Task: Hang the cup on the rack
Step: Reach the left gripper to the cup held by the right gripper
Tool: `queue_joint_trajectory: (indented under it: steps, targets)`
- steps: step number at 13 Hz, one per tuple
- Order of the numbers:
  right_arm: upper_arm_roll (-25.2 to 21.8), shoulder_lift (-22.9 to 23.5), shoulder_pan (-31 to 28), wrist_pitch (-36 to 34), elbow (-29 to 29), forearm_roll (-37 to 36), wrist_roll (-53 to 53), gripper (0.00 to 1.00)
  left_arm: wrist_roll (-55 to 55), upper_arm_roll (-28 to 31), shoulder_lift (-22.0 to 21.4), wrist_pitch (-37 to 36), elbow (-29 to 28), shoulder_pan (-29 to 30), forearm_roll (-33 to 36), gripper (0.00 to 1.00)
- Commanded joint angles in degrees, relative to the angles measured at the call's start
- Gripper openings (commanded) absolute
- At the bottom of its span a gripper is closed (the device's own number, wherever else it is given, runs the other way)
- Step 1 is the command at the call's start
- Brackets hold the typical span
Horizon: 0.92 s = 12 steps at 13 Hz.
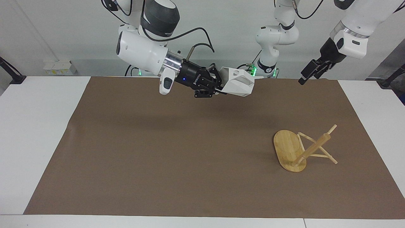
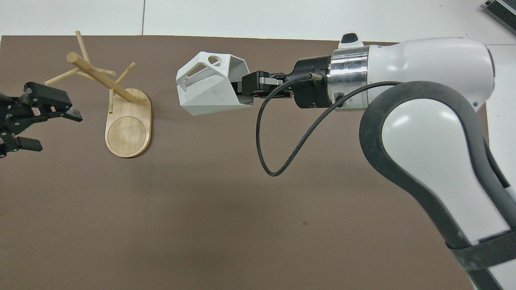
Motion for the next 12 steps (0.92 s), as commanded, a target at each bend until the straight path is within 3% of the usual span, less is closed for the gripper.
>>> queue_joint_trajectory:
  steps: [1, 3, 5, 7, 9, 12]
  targets:
    - [0.48, 1.01, 1.06, -0.55, 0.22, -1.89, -2.93, 0.0, -13.06, 0.02, 1.33, 2.45, 1.3, -0.04, -5.13, 1.0]
    - [0.48, 1.46, 2.64, -0.29, 0.22, -5.91, -6.19, 0.0, -23.52, -1.2, 3.42, 3.87, 2.0, -0.05, -8.28, 1.0]
    - [0.57, 2.24, 2.04, -1.07, 0.49, -7.35, -10.57, 0.0, -34.24, -2.43, 7.72, 2.47, 7.08, 0.04, -10.75, 1.0]
    - [0.83, 2.95, 1.86, -2.22, 1.45, -5.08, -12.62, 0.0, -43.22, -3.23, 10.55, 2.55, 8.86, 0.4, -13.21, 1.0]
    - [0.83, 2.86, 2.12, -1.87, 1.98, 0.28, -15.25, 0.0, -50.6, -3.15, 11.26, 2.99, 8.77, 0.48, -17.25, 1.0]
    - [0.83, 2.86, 2.21, -1.52, 2.68, 2.05, -15.26, 0.0, -60.27, -4.19, 11.97, 2.38, 8.16, 0.39, -21.12, 1.0]
